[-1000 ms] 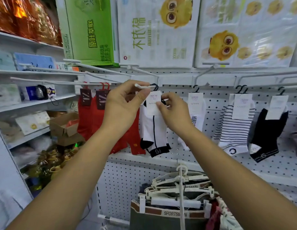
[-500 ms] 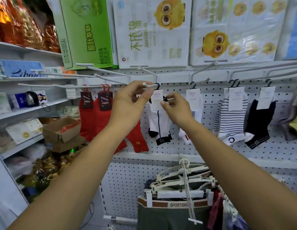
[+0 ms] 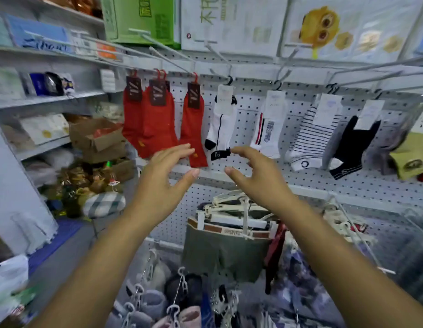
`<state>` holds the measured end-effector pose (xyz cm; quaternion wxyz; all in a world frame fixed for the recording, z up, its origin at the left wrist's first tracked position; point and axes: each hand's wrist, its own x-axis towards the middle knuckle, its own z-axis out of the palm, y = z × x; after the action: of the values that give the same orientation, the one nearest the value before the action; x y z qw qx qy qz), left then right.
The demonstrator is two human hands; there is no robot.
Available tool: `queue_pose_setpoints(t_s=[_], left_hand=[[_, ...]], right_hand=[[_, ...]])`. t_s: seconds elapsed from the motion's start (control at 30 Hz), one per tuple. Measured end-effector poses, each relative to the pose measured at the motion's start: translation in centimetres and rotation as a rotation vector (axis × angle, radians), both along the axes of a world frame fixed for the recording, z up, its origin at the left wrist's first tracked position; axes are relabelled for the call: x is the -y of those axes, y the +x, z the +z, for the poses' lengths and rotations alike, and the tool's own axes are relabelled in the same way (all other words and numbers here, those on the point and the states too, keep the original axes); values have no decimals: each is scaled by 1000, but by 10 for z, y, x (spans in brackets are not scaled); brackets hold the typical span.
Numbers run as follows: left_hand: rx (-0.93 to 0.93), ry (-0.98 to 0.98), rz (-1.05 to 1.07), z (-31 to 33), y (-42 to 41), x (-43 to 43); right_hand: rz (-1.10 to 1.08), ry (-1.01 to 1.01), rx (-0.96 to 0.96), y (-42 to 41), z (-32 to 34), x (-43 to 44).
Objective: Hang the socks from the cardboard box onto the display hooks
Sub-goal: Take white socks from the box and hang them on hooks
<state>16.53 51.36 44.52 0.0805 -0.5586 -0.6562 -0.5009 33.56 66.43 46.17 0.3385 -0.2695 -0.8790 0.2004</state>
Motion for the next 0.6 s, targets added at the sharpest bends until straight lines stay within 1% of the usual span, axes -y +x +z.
queue_pose_setpoints(t_s=[0.07, 0.2, 0.33, 0.4, 0.6], left_hand=[[6, -57, 54, -23, 11, 23], [52, -166, 158, -83, 33, 77], [111, -311, 260, -146, 54, 144], [161, -405, 308, -172, 65, 184], [320, -643, 472, -238, 94, 301]], right_hand=[[68, 22, 78, 14, -16, 24], [185, 7, 147, 39, -60, 72], [290, -127, 176, 50, -114, 124], [324, -232, 199, 52, -144, 151], [405, -497, 304, 40, -231, 236]])
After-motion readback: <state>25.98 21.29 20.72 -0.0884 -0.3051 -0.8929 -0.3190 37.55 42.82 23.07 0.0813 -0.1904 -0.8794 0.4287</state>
